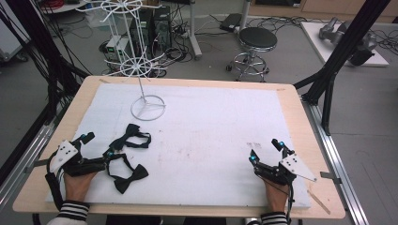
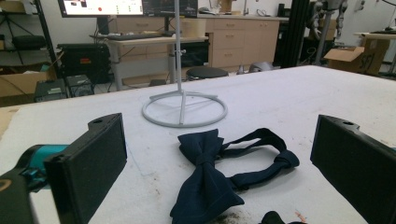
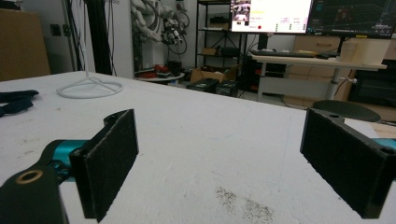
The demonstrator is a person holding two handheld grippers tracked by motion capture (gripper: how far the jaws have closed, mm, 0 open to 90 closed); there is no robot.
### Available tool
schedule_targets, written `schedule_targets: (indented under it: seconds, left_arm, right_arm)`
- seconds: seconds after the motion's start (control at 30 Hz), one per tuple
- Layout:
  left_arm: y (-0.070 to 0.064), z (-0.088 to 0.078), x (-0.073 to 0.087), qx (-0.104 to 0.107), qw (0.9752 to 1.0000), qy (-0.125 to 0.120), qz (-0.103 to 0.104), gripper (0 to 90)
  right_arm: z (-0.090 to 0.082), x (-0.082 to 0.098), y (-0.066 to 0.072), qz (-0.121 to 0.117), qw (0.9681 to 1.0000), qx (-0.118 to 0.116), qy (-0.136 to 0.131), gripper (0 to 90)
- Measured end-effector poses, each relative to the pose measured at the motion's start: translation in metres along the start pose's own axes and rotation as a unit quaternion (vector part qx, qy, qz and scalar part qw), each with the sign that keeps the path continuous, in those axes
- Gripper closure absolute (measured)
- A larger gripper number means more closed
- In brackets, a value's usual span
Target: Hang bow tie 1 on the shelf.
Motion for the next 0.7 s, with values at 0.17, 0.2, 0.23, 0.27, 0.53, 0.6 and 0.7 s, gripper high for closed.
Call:
schedule_targets:
  seconds: [0.17,0.2,0.23,0.27,0.53,0.6,0.7]
  left_arm:
    - [-0.0002,-0.0003,0.0000,0.000,1.0000,-0.001,0.004,4.0]
    - [-0.0002,-0.0003,0.0000,0.000,1.0000,-0.001,0.005,4.0]
    - [-0.0004,-0.0002,-0.0001,-0.001,1.0000,-0.002,0.005,4.0]
    - [-0.0005,-0.0010,-0.0004,-0.003,1.0000,-0.005,0.005,4.0]
    - [0.0001,-0.0008,-0.0003,-0.004,1.0000,-0.004,0.005,4.0]
    - [-0.0005,-0.0006,-0.0003,-0.003,1.0000,-0.003,0.008,4.1]
    - [-0.0004,0.0000,-0.0003,-0.004,1.0000,0.000,0.007,4.0]
  right_arm:
    - [-0.0001,-0.0002,-0.0004,0.001,1.0000,0.000,-0.002,10.7]
    - [-0.0001,-0.0003,-0.0010,0.001,1.0000,0.001,-0.002,10.7]
    - [-0.0002,-0.0003,-0.0011,0.001,1.0000,0.002,-0.002,10.7]
    - [-0.0003,-0.0002,-0.0012,0.001,1.0000,0.002,-0.002,10.7]
    - [-0.0001,-0.0002,-0.0013,0.000,1.0000,0.004,-0.001,10.7]
    - [0.0000,0.0001,-0.0003,-0.004,1.0000,0.005,0.003,10.8]
    - [0.0006,0.0005,0.0004,-0.004,1.0000,0.005,0.006,10.7]
Point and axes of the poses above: each handheld gripper's, and its own axes: z roughly forward along the jaws, x roughly out of its underside, y roughly to its left, the point moved 9 cm from there along z, roughly forward along the jaws, and after that the axes turned 14 degrees about -x, right-handed, at the moved point
